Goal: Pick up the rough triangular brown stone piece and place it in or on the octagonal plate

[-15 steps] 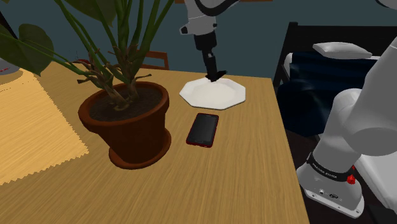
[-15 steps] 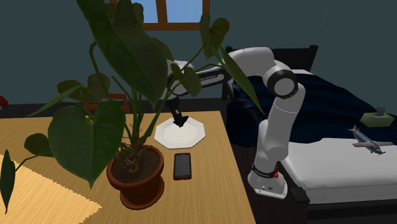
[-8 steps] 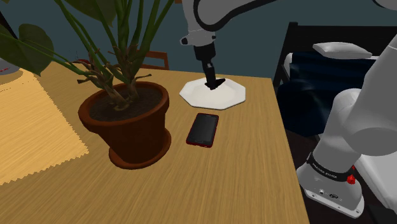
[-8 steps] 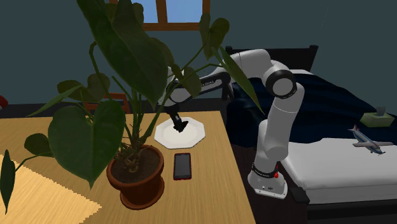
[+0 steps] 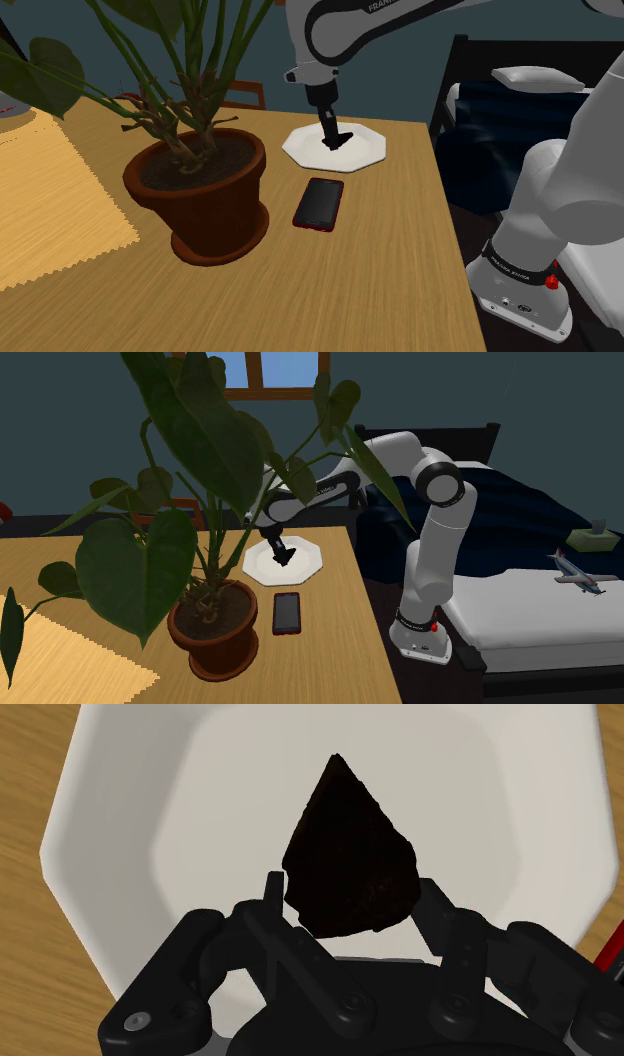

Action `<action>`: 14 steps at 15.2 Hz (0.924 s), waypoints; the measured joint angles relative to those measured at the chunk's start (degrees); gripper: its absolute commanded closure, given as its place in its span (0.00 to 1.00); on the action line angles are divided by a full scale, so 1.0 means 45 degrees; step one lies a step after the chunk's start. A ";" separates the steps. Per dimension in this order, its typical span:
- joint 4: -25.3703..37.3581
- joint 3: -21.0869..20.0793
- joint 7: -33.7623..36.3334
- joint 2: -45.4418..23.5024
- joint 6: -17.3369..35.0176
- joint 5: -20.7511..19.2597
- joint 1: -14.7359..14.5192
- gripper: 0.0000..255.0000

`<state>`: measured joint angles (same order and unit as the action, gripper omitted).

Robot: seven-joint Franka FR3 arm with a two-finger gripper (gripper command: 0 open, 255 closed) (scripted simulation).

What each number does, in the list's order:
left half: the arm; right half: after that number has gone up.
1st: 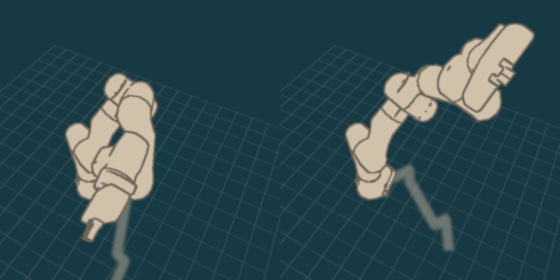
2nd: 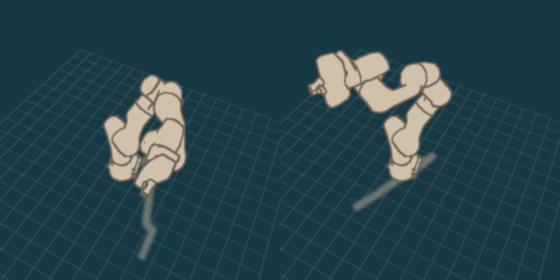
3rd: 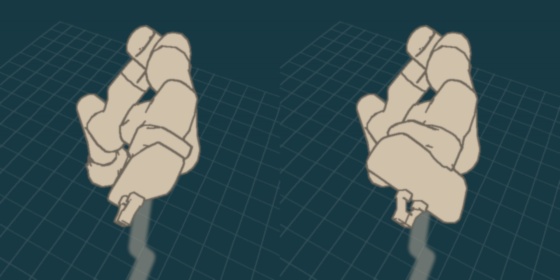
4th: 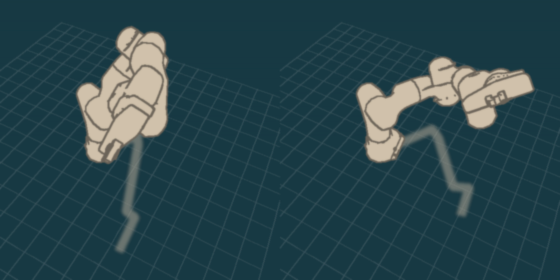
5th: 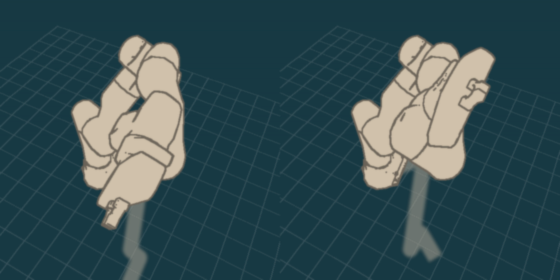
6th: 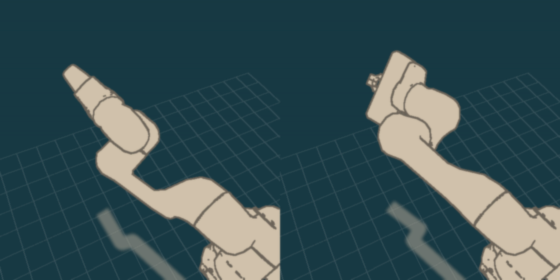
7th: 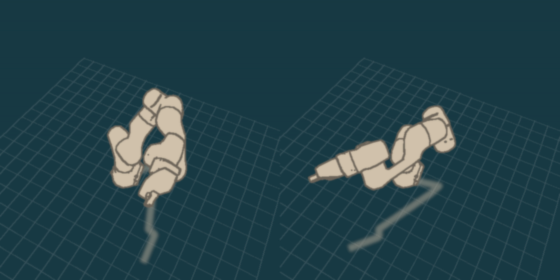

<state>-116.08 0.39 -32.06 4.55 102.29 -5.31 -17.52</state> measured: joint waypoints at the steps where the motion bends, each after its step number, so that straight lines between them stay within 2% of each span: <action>1: -0.0003 0.0000 0.0001 -0.0002 0.0006 0.0000 0.0000 1.00; 3: -0.0004 0.0000 0.0000 -0.0005 0.0011 0.0000 0.0000 1.00; 4: -0.0005 0.0000 0.0000 -0.0005 0.0012 0.0000 0.0000 0.00; 10: -0.0005 0.0000 0.0000 -0.0004 0.0013 -0.0001 0.0000 0.00; 14: 0.1331 -0.0032 -0.0062 -0.0090 -0.1220 0.0027 -0.0026 0.00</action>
<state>-110.09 0.25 -32.34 4.15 96.80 -5.19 -17.64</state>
